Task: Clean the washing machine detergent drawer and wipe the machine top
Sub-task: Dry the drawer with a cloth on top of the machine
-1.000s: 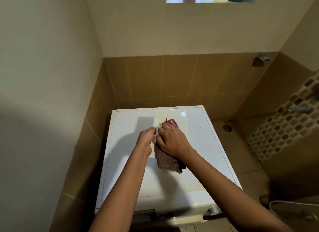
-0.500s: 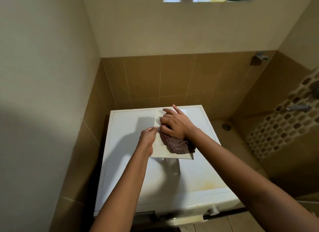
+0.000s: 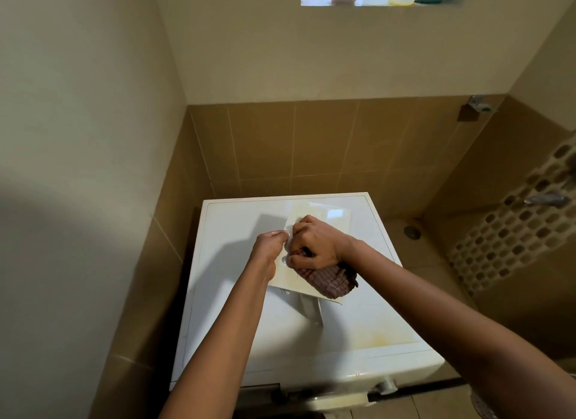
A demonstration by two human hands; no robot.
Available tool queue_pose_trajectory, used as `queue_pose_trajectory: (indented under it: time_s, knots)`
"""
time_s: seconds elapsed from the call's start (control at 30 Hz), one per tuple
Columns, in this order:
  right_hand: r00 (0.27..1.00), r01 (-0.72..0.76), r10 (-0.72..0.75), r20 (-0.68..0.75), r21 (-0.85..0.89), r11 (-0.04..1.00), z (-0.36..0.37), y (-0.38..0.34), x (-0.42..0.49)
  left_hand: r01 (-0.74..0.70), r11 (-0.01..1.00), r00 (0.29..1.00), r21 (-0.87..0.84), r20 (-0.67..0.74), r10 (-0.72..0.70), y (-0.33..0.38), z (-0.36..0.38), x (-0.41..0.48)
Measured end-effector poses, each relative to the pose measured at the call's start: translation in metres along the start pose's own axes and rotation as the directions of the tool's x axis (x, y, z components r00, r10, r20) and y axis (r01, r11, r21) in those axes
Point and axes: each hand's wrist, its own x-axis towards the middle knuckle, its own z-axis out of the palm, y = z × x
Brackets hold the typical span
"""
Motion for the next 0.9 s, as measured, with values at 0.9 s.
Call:
queue_pose_trajectory:
  time_s: [0.9]
  knots:
    - [0.649, -0.556, 0.700, -0.298, 0.443, 0.703, -0.001, -0.005, -0.001, 0.096, 0.995, 0.992, 0.002, 0.082, -0.096, -0.003, -0.002, -0.001]
